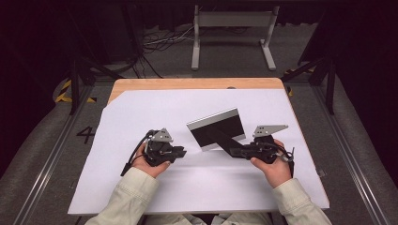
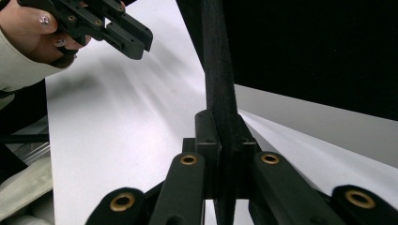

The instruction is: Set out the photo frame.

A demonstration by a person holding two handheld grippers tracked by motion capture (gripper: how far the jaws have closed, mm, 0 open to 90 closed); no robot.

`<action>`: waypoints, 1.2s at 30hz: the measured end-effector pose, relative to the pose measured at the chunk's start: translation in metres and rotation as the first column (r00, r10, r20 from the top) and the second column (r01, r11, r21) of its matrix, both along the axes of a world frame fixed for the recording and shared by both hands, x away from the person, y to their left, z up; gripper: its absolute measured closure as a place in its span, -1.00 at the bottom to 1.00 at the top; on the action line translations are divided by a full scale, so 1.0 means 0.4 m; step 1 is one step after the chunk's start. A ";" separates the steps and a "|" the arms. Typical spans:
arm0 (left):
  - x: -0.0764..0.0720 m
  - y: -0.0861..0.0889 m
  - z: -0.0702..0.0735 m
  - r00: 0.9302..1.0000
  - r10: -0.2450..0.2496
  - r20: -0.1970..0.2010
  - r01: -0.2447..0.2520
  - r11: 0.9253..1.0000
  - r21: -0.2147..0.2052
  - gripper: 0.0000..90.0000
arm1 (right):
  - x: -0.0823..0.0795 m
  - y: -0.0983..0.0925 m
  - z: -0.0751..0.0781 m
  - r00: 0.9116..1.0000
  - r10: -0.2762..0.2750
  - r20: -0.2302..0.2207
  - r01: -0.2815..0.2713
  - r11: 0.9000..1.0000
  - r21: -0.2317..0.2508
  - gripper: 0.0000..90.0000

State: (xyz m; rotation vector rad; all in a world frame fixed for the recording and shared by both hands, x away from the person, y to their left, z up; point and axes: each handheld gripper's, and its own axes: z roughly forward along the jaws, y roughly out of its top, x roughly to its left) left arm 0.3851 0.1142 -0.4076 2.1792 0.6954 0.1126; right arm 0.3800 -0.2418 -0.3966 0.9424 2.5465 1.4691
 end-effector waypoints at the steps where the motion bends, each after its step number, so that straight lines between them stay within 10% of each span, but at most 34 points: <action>1: 0.000 0.000 0.000 1.000 -0.001 0.000 0.001 1.000 0.000 0.71 | 0.000 -0.001 -0.001 1.000 0.002 -0.003 -0.002 1.000 0.000 0.92; 36: 0.018 -0.022 -0.001 1.000 -0.012 -0.007 0.012 1.000 -0.008 0.69 | -0.026 -0.040 -0.052 0.998 0.027 -0.052 -0.033 0.991 -0.132 0.82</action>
